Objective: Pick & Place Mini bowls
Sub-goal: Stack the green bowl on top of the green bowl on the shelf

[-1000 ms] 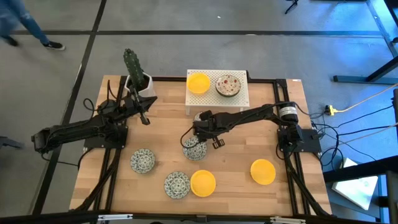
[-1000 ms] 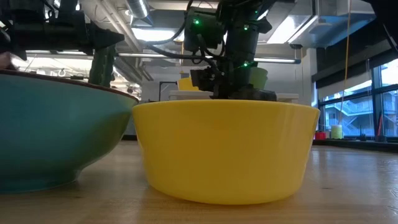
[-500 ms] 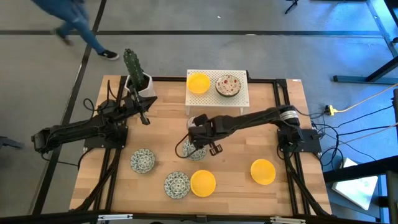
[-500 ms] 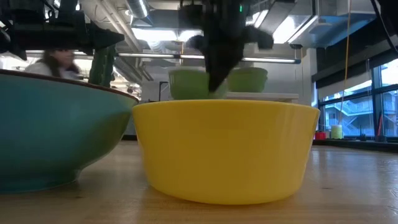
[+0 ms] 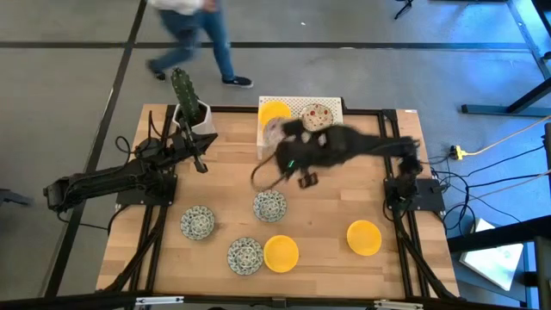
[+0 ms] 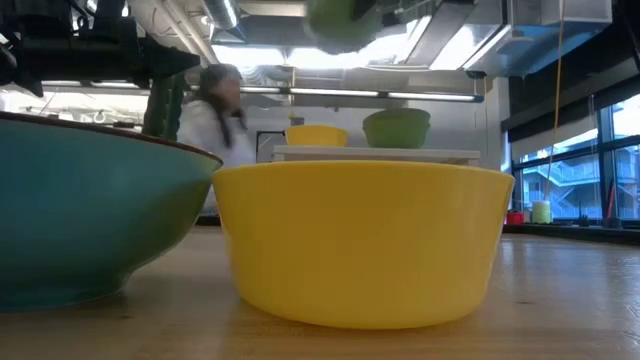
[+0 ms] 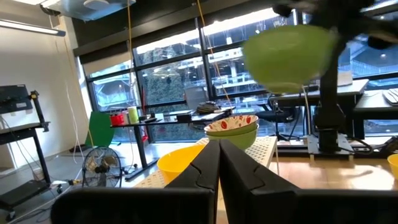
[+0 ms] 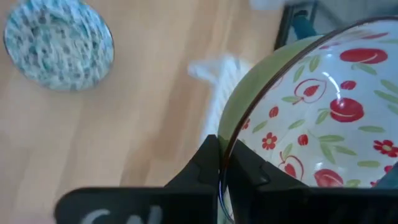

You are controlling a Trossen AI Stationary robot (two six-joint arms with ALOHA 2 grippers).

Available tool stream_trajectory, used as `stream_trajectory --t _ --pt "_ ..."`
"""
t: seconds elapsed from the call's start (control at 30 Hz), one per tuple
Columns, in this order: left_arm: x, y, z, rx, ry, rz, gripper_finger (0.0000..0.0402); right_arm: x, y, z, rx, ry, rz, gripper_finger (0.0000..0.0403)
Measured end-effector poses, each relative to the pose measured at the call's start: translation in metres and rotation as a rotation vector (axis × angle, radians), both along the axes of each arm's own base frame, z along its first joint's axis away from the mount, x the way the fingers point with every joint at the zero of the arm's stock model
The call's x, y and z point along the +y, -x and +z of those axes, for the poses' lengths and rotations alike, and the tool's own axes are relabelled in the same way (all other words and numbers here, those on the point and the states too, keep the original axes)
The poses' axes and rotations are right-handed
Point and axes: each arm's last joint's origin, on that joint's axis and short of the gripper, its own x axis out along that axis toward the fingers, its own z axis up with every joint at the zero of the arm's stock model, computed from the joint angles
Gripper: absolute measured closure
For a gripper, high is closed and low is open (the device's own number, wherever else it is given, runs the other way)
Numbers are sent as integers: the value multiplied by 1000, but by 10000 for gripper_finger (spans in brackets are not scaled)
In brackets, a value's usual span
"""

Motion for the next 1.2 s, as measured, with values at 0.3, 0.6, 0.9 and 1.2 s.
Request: stream_trajectory --t 0.3,0.6,0.9,1.2 --pt "0 0 0 0 -1 -1 400 -72 31 12 -24 -146 -275 390" --pt "0 0 0 -1 -1 0 395 -118 32 -8 26 -263 -387 390" --pt "0 0 0 8 -6 2 400 -135 31 -46 162 -334 -455 390" --pt "0 0 0 8 -6 2 397 -137 31 -70 267 -334 -456 390"
